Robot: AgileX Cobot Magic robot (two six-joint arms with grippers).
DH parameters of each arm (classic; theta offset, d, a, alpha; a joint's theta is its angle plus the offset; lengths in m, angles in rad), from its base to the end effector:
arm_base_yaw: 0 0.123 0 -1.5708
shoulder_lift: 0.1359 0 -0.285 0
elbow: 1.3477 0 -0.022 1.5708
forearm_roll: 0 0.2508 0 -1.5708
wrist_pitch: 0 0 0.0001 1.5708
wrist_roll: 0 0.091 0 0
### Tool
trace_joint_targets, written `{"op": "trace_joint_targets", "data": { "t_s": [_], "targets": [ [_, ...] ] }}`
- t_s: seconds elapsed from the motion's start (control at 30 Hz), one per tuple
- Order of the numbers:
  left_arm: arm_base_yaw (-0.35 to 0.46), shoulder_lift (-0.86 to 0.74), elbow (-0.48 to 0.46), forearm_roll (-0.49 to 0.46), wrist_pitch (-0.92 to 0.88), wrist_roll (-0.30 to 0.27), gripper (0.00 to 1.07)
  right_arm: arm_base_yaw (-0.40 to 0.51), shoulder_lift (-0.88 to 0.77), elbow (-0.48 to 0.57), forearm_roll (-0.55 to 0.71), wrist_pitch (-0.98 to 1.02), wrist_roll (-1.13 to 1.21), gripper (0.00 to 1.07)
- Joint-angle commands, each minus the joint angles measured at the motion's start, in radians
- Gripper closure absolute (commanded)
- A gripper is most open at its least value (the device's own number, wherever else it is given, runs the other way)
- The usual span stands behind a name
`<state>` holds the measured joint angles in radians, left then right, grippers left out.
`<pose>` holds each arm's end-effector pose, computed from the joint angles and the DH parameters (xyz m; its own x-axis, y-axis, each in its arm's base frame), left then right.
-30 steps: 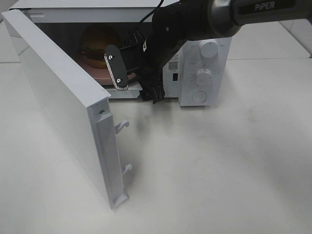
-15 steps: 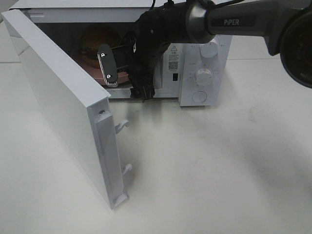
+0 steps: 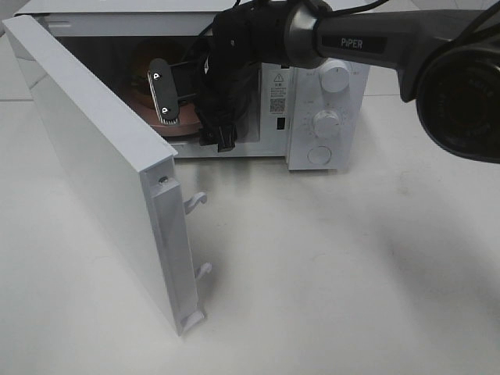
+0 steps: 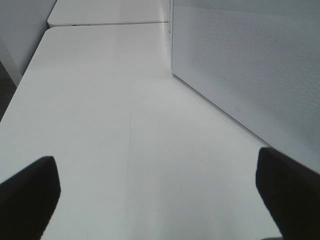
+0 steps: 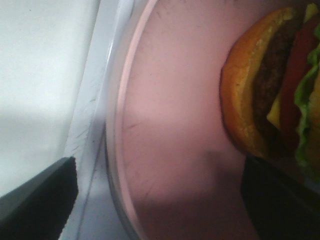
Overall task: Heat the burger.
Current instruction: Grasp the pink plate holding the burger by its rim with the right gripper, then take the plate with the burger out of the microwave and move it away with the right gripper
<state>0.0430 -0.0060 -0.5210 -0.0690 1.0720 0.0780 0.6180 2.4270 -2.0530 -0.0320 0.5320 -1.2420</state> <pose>-0.0086 -0.0059 0.2823 -0.4397 0.0260 -0.8978 0.0312 0.9994 0.0136 0.4471 0.3160 0.1625 0.3681 -0.9099 -0.1914 -0.7375 -0.1603 -0.6560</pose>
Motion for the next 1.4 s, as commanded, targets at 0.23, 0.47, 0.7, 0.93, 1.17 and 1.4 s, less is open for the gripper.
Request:
{"op": "trace_joint_targets", "data": {
  "t_s": [0.23,0.47,0.7,0.93,1.17,1.4],
  "targets": [
    [0.0,-0.015,0.004,-0.001,0.002,-0.004,0.07,0.0,0.043,-0.012,0.001,-0.018,0.006,0.63],
    [0.0,-0.015,0.004,-0.001,0.002,-0.004,0.07,0.002,0.04,-0.012,0.001,-0.014,0.006,1.07],
    [0.0,-0.015,0.004,-0.001,0.002,-0.004,0.07,0.002,0.038,-0.012,0.032,-0.013,0.006,1.07],
    [0.0,-0.015,0.004,-0.001,0.002,-0.004,0.07,0.002,0.014,-0.011,0.051,0.007,-0.004,1.07],
    [0.0,-0.015,0.004,-0.001,0.002,-0.004,0.07,0.002,-0.045,0.036,0.049,0.015,-0.078,1.07],
    [0.0,-0.015,0.004,-0.001,0.002,-0.004,0.07,0.002,-0.131,0.179,0.052,-0.046,-0.211,1.07]
  ]
}}
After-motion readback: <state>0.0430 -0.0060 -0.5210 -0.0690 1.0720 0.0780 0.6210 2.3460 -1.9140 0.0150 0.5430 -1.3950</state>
